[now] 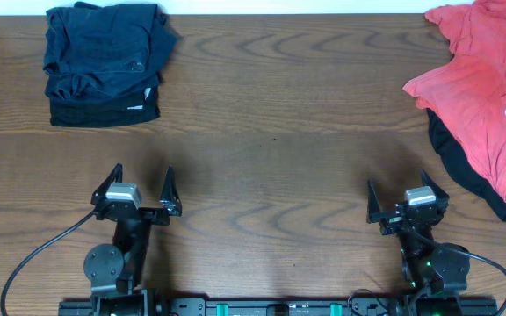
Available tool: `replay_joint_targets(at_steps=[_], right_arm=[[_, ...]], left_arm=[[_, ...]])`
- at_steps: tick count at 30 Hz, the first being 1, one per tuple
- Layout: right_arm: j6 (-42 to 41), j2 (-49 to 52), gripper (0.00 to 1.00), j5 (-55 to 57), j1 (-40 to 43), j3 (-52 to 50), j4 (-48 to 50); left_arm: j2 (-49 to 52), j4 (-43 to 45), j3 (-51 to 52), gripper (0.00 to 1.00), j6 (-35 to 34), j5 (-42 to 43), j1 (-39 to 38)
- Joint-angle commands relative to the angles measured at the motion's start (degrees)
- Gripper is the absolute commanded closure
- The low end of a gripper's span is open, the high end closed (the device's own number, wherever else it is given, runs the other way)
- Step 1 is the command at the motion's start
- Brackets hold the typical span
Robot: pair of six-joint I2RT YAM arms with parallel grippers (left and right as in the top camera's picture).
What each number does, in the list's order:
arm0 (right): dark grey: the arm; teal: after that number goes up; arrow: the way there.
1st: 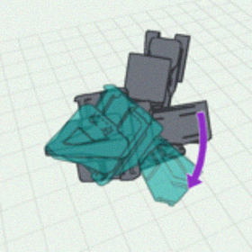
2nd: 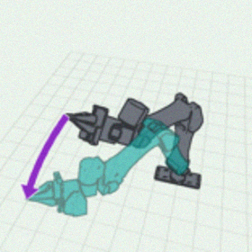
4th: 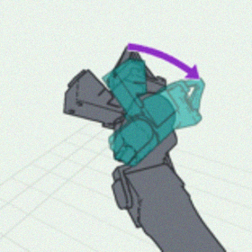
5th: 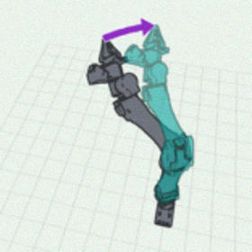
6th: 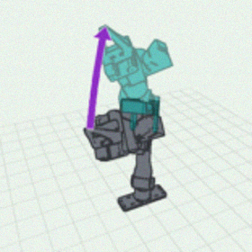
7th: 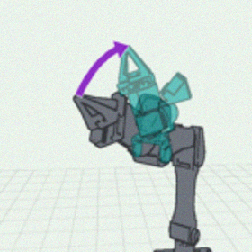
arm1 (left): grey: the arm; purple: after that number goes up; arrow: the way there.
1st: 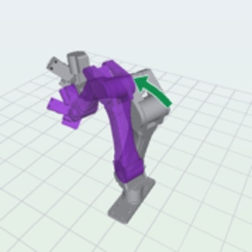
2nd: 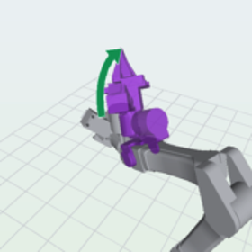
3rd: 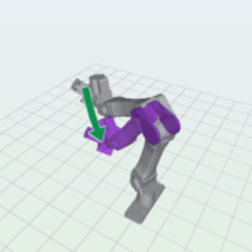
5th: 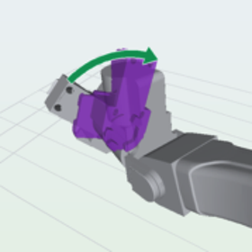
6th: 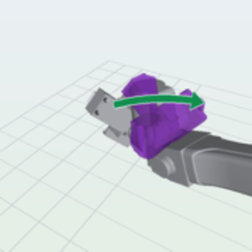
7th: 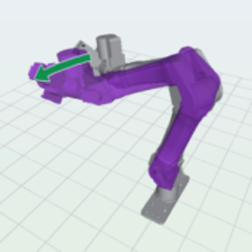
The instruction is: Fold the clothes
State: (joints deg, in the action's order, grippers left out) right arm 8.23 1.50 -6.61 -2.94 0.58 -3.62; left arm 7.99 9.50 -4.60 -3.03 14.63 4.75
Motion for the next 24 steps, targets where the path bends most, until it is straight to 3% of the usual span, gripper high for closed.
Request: replay_joint_targets(at_steps=[1, 8, 24], right_arm=[[0.4, 0.0, 0.01, -0.3, -0.5, -0.2, -0.1], [0.4, 0.0, 0.01, -0.3, -0.5, -0.2, -0.1], [0.4, 0.0, 0.01, -0.3, -0.5, -0.2, -0.1]], left_arm=[[-1.5, 0.3, 0.5, 0.02, -0.3, -1.2, -0.2], [-4.0, 0.2, 1.7, 0.02, -0.3, -6.8, -0.2], [-7.9, -3.2, 4.4, 0.02, -0.3, -8.5, -0.2]])
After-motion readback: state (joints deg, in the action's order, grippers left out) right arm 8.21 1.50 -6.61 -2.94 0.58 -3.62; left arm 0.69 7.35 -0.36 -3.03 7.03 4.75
